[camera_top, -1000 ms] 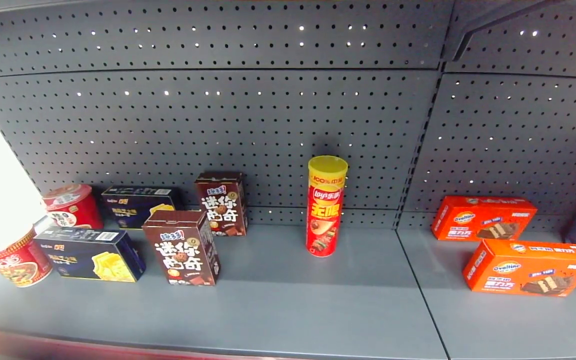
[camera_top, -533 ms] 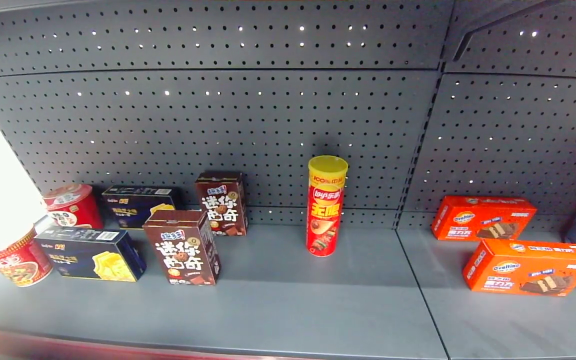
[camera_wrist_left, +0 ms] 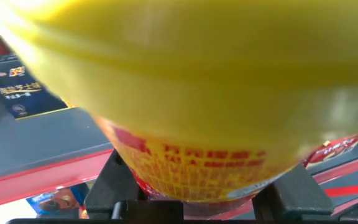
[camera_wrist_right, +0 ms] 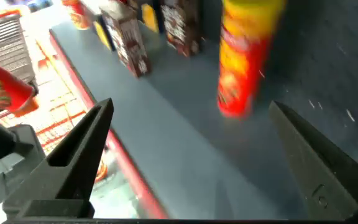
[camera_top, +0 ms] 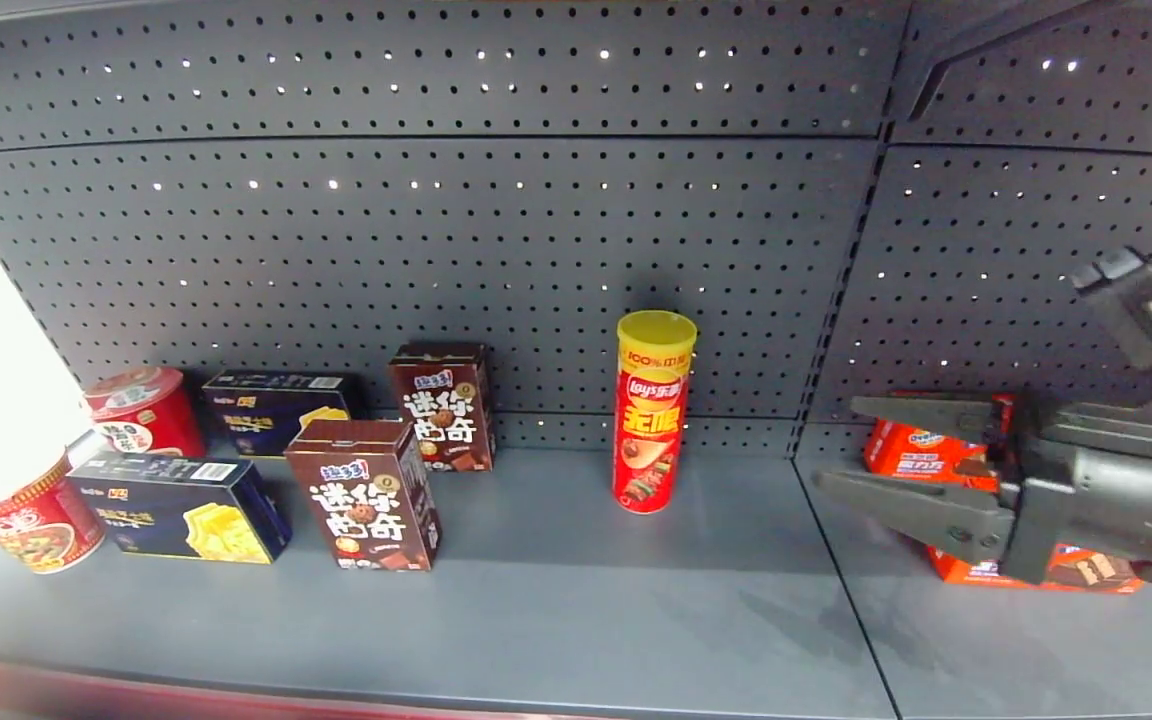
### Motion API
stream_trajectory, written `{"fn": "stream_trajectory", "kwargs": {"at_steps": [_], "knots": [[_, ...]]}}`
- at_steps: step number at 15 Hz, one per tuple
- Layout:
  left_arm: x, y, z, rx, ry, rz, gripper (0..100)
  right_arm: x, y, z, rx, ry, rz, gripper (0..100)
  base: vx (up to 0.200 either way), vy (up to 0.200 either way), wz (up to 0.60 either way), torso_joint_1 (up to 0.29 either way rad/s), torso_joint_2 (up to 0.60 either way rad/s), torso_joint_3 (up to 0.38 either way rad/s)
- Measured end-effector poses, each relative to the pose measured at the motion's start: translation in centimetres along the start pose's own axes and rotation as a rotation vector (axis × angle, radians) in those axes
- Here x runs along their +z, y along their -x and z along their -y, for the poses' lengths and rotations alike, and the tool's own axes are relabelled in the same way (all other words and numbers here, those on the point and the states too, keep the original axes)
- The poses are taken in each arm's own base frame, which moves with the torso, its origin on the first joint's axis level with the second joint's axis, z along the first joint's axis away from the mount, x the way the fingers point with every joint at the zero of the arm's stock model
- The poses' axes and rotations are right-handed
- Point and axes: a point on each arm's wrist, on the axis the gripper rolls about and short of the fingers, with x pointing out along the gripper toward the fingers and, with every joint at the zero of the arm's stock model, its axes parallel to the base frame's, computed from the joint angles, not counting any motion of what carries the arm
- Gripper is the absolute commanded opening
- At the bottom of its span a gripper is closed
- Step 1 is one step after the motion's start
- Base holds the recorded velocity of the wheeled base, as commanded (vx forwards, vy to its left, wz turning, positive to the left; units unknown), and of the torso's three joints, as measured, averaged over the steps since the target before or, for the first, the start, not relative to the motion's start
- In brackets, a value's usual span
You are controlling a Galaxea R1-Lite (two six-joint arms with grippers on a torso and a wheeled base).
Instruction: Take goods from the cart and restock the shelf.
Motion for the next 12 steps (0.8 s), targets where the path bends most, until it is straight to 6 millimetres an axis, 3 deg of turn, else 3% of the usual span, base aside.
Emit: {"fn": "stream_trajectory", "kwargs": {"at_steps": [4, 8, 12], "knots": [[-0.7, 0.0, 0.0, -0.011, 0.004, -0.003, 0, -0.7, -6.3, 4.3, 0.118, 0.104, -0.012, 100, 0.0, 0.0, 0.0, 0.0, 0.0, 0.0], [-0.9, 0.0, 0.0, -0.033, 0.004, -0.007, 0, -2.5, -9.3, 8.5, 0.147, 0.127, -0.039, 100, 0.0, 0.0, 0.0, 0.0, 0.0, 0.0], [-1.2, -0.1, 0.0, -0.037, 0.006, -0.019, 0, -3.3, -11.4, 10.5, 0.171, 0.128, -0.03, 100, 0.0, 0.0, 0.0, 0.0, 0.0, 0.0]]}}
